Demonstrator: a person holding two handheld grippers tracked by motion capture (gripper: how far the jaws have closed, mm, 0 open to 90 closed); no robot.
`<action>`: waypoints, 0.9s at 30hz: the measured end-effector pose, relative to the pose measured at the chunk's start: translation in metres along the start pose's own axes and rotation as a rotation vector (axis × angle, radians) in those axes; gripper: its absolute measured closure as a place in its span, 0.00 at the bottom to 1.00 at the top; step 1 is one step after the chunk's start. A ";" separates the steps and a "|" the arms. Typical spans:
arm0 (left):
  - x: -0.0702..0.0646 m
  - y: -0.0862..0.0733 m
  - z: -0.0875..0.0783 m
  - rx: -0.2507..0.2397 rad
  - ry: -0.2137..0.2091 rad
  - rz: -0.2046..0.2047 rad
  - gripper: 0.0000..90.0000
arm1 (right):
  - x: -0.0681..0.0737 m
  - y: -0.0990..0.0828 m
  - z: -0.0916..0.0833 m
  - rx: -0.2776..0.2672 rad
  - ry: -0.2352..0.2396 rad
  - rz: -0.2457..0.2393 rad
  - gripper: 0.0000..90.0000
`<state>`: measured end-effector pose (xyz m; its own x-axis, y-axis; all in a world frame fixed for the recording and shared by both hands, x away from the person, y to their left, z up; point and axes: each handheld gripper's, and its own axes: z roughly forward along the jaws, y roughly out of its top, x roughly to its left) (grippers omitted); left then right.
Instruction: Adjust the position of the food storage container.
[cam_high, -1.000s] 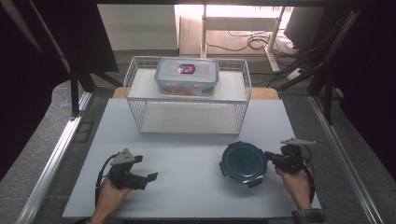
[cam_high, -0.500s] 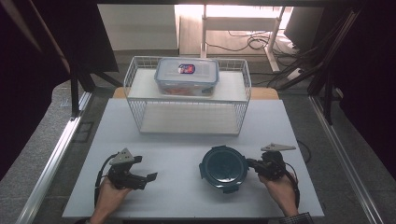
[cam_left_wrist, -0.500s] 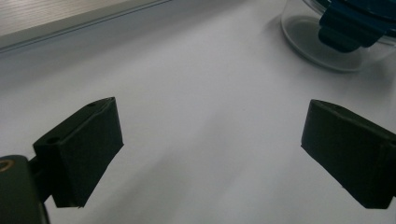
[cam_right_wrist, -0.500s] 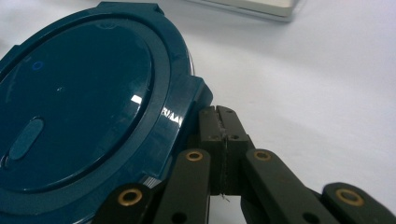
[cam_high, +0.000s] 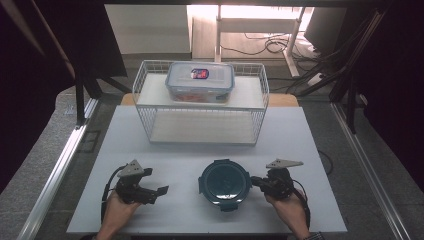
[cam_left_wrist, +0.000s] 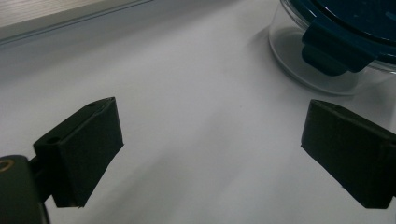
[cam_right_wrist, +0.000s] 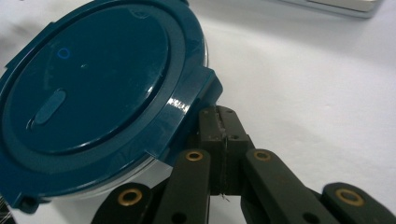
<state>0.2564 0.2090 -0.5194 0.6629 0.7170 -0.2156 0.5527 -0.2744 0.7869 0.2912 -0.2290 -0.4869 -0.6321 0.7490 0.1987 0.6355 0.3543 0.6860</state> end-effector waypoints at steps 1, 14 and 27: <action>0.000 0.000 0.000 0.002 -0.002 0.000 0.05 | 0.002 0.000 0.000 0.001 0.004 -0.002 1.00; -0.004 0.001 0.002 0.023 -0.014 0.001 0.06 | 0.023 0.001 0.010 0.001 0.049 -0.024 1.00; -0.004 0.000 0.001 0.028 -0.017 -0.005 0.06 | 0.040 0.002 0.018 0.015 0.093 -0.054 1.00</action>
<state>0.2549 0.2055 -0.5190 0.6685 0.7074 -0.2297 0.5697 -0.2884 0.7696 0.2750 -0.1889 -0.4903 -0.7035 0.6736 0.2265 0.6055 0.4013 0.6872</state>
